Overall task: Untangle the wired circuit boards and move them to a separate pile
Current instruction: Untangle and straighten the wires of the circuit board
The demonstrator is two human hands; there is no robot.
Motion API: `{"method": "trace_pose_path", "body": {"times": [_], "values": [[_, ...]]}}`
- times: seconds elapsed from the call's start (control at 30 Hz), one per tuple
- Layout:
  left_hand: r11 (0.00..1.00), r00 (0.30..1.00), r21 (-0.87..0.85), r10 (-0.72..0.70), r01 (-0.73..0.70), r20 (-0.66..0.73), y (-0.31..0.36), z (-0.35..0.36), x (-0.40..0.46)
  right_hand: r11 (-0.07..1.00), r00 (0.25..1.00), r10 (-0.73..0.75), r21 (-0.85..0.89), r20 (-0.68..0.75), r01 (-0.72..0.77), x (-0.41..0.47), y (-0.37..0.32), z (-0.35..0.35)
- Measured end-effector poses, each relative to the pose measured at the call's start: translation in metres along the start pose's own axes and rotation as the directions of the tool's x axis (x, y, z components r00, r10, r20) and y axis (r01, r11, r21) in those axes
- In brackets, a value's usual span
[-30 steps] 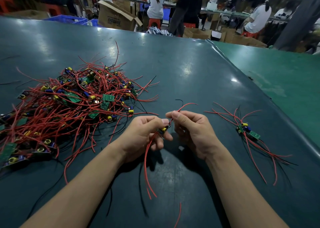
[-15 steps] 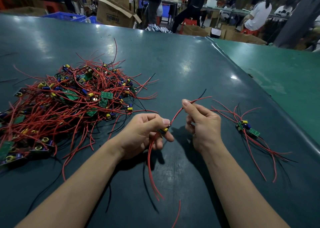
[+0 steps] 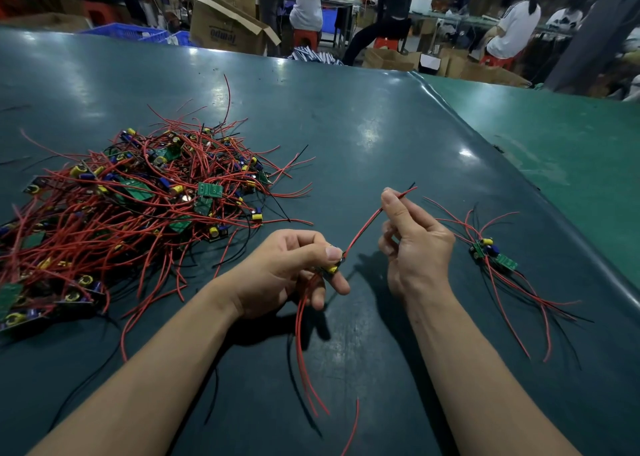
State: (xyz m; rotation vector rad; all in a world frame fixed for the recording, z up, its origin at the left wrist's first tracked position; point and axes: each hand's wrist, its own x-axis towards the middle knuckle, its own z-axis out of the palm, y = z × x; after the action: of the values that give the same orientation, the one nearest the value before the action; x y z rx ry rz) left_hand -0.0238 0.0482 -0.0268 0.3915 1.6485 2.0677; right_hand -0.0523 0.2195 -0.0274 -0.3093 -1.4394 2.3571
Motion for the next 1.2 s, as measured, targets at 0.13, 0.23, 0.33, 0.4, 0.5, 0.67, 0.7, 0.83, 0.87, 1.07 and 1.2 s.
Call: {"method": "trace_pose_path", "body": {"times": [0.13, 0.23, 0.33, 0.4, 0.5, 0.67, 0.7, 0.83, 0.87, 1.07, 1.2], "values": [[1.000, 1.000, 0.003, -0.002, 0.002, 0.001, -0.001, 0.000, 0.000, 0.999, 0.999, -0.041, 0.035, -0.020, 0.041, 0.000, -0.002, -0.001], [1.000, 1.000, 0.006, -0.002, 0.002, 0.006, -0.001, -0.001, 0.000, 0.999, 0.999, -0.045, 0.024, -0.025, 0.046, 0.000, -0.002, -0.001], [1.000, 1.000, 0.009, 0.000, 0.000, 0.008, -0.002, -0.001, 0.000, 0.998, 0.997, -0.059, -0.018, -0.044, 0.058, 0.000, -0.003, -0.002], [1.000, 1.000, 0.010, 0.002, -0.002, 0.005, -0.002, -0.001, 0.000, 0.997, 0.996, -0.069, -0.033, -0.055, 0.068, 0.001, -0.004, -0.003], [1.000, 1.000, 0.004, -0.002, 0.002, 0.001, -0.002, -0.001, 0.000, 0.998, 0.998, -0.056, -0.003, -0.026, 0.056, 0.001, -0.007, -0.004], [1.000, 1.000, -0.015, -0.001, 0.000, -0.016, -0.003, -0.002, 0.001, 1.000, 1.000, -0.005, 0.028, -0.017, 0.005, 0.002, -0.008, -0.006], [1.000, 1.000, -0.023, 0.004, -0.005, -0.028, -0.003, -0.002, 0.002, 1.000, 1.000, 0.010, 0.030, -0.010, -0.010, 0.003, -0.008, -0.007], [0.997, 0.996, -0.064, 0.040, -0.044, -0.075, -0.004, 0.000, 0.003, 0.995, 0.995, 0.096, -0.008, 0.030, -0.096, 0.006, -0.011, -0.009], [0.995, 0.994, -0.076, 0.051, -0.058, -0.096, -0.003, 0.001, 0.003, 0.990, 0.990, 0.135, -0.042, 0.043, -0.133, 0.006, -0.011, -0.010], [0.989, 0.977, -0.109, 0.072, -0.096, -0.202, -0.006, 0.004, 0.010, 0.868, 0.769, 0.482, -0.349, 0.419, -0.353, -0.005, -0.010, -0.008], [0.993, 0.971, -0.011, 0.113, -0.118, -0.210, -0.009, 0.004, 0.009, 0.894, 0.781, 0.413, -0.372, 0.469, -0.249, -0.007, -0.009, -0.008]]}}
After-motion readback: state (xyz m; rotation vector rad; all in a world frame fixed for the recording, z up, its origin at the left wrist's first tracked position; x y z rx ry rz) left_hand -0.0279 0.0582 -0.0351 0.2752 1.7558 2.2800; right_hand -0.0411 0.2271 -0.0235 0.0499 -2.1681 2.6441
